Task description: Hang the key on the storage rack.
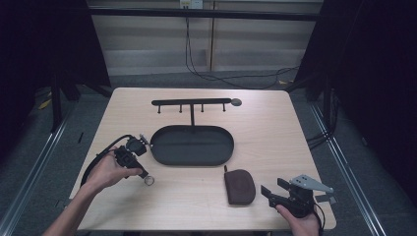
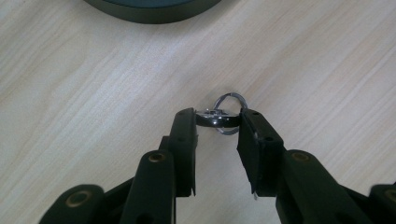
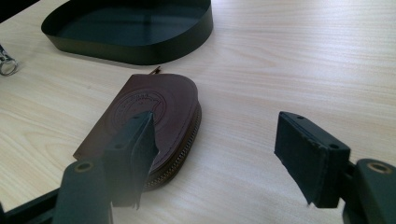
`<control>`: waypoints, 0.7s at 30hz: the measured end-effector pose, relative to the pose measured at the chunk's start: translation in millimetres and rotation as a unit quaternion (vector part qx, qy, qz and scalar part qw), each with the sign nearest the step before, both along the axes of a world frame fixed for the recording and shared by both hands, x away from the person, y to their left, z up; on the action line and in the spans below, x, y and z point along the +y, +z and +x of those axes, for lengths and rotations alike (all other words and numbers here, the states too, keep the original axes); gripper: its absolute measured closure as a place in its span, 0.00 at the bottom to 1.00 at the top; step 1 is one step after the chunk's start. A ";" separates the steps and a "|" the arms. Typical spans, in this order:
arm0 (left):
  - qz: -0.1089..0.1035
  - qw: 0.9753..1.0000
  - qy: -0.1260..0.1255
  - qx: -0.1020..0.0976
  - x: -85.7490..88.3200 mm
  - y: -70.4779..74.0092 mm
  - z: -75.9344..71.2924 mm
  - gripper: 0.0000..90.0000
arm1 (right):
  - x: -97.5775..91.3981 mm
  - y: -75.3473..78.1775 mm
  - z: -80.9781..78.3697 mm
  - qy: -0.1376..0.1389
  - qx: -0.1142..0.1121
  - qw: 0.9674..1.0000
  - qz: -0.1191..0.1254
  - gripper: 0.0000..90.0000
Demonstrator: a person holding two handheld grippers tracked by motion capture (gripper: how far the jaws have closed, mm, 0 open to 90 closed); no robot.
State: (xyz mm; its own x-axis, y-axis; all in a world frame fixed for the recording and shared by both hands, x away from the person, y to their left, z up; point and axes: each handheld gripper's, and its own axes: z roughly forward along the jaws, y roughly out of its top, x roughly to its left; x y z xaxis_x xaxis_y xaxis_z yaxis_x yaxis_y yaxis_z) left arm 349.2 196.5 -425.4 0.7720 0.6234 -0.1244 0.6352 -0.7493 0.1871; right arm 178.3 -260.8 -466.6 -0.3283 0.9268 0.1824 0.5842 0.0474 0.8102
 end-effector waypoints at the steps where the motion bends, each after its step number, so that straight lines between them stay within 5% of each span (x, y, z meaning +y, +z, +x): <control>1: 0.001 1.000 -0.002 -0.001 0.3 1.6 0.2 0.75 | 0.0 0.0 0.0 0.000 0.000 1.000 0.000 0.32; 21: 0.005 1.000 0.009 0.004 6.4 30.9 1.0 0.75 | -0.1 0.1 0.0 -0.002 0.002 1.000 0.001 0.32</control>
State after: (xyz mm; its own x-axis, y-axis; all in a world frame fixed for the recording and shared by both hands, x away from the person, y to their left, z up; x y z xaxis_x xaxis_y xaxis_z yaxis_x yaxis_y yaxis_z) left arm 350.3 203.0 -394.5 0.7596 0.6383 -0.1249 0.6501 -0.7397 0.1738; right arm 178.3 -261.0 -466.6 -0.3246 0.9274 0.1857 0.5872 0.0437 0.8082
